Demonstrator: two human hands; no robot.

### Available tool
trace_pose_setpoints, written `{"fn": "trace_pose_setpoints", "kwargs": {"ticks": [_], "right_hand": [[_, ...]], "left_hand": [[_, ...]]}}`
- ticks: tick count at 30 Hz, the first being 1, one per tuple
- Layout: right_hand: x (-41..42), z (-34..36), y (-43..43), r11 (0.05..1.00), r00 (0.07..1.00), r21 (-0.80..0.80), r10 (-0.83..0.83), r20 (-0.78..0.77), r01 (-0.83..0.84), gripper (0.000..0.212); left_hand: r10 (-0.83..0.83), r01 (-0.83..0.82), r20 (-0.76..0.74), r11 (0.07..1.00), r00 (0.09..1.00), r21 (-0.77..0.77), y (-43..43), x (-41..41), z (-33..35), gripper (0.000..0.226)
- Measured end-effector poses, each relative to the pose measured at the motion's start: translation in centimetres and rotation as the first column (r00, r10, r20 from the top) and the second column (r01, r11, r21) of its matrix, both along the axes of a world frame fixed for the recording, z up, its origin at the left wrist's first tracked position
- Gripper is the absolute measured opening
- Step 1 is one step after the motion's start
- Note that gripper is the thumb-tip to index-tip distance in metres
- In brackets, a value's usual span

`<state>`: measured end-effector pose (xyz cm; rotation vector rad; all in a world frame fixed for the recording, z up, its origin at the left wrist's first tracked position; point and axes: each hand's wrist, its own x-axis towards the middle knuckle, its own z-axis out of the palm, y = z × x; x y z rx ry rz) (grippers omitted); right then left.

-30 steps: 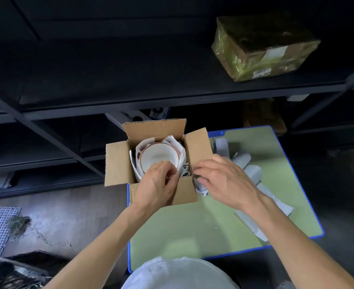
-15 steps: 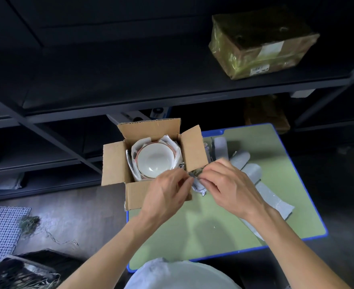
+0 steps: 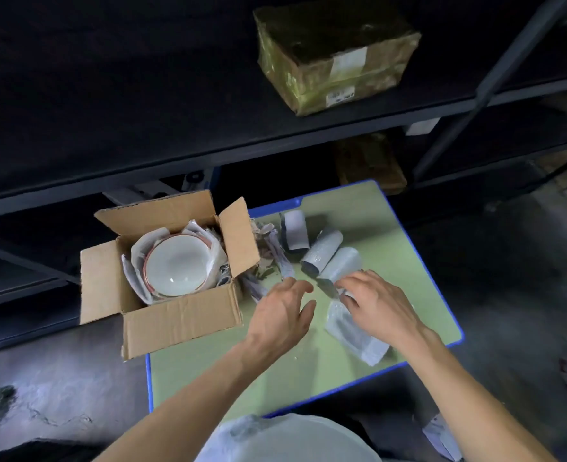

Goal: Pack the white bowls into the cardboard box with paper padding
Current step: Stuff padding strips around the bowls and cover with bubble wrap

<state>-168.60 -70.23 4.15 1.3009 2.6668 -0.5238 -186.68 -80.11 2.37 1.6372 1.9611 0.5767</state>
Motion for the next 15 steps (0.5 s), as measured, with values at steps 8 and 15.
{"fn": "trace_pose_setpoints", "kwargs": {"ticks": [8, 15], "right_hand": [[1.8, -3.0, 4.8, 0.978, 0.983, -0.112, -0.180, -0.025, 0.176, 0.055], [0.2, -5.4, 7.5, 0.899, 0.942, -0.295, -0.334, 0.019, 0.324, 0.055]], "left_hand": [[-0.100, 0.073, -0.164, 0.984, 0.981, -0.164, 6.8, 2.5, -1.6, 0.041], [-0.115, 0.087, -0.117, 0.971, 0.986, -0.224, 7.9, 3.7, -3.3, 0.040]]}}
